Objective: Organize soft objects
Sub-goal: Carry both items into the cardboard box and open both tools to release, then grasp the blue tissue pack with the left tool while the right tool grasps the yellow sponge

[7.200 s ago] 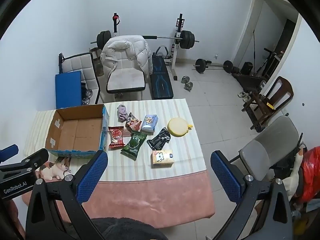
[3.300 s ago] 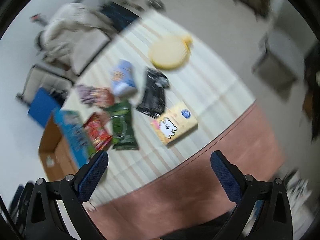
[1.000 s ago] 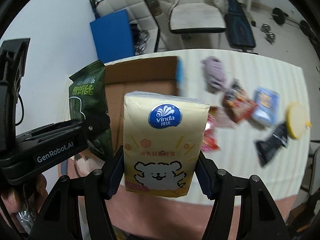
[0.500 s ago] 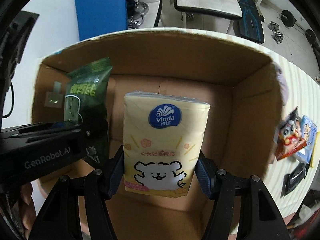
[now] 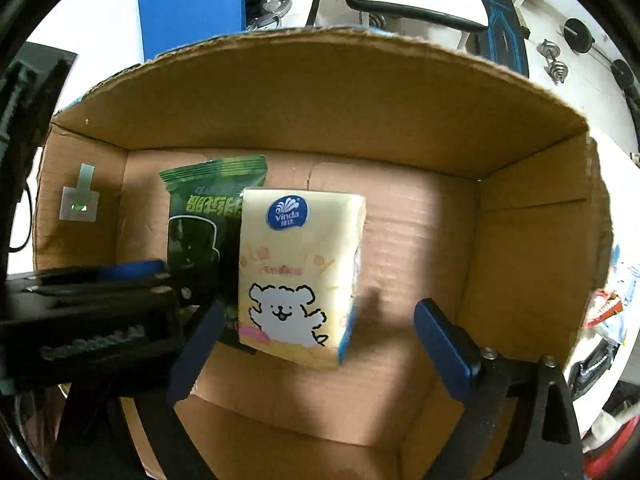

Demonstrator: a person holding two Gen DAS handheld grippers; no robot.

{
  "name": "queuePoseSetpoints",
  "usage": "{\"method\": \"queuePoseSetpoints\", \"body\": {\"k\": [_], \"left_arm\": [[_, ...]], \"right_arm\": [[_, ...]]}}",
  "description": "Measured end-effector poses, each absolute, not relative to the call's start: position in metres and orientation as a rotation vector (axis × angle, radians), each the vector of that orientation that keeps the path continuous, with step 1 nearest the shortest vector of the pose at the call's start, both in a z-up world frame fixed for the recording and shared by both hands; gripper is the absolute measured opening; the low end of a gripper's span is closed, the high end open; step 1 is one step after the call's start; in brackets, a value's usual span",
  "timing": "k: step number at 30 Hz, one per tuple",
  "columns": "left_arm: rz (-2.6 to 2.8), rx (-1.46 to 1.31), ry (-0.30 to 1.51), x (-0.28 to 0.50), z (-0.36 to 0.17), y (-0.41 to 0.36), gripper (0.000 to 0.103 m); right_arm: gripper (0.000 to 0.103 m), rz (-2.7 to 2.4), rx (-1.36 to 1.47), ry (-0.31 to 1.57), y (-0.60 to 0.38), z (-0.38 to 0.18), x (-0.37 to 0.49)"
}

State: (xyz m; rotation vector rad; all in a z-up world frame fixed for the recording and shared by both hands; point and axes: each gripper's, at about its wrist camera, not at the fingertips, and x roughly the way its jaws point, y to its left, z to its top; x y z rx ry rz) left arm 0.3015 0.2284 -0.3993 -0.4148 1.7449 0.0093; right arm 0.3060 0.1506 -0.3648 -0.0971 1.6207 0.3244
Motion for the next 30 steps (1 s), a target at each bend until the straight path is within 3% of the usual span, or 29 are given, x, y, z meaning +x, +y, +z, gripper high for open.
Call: {"method": "queuePoseSetpoints", "body": {"k": [5, 18, 30], "left_arm": [[0.056, -0.317, 1.684, 0.285, -0.369, 0.228, 0.095], [0.145, -0.114, 1.482, 0.191, -0.307, 0.211, 0.097], [0.164, -0.103, 1.352, 0.174, -0.252, 0.172, 0.097]], "right_arm": [[0.103, 0.312, -0.111, 1.608, 0.146, -0.349, 0.29], [0.103, 0.266, -0.095, 1.541, 0.114, -0.304, 0.212], [0.103, 0.336, 0.003, 1.437, 0.096, -0.248, 0.184]]}}
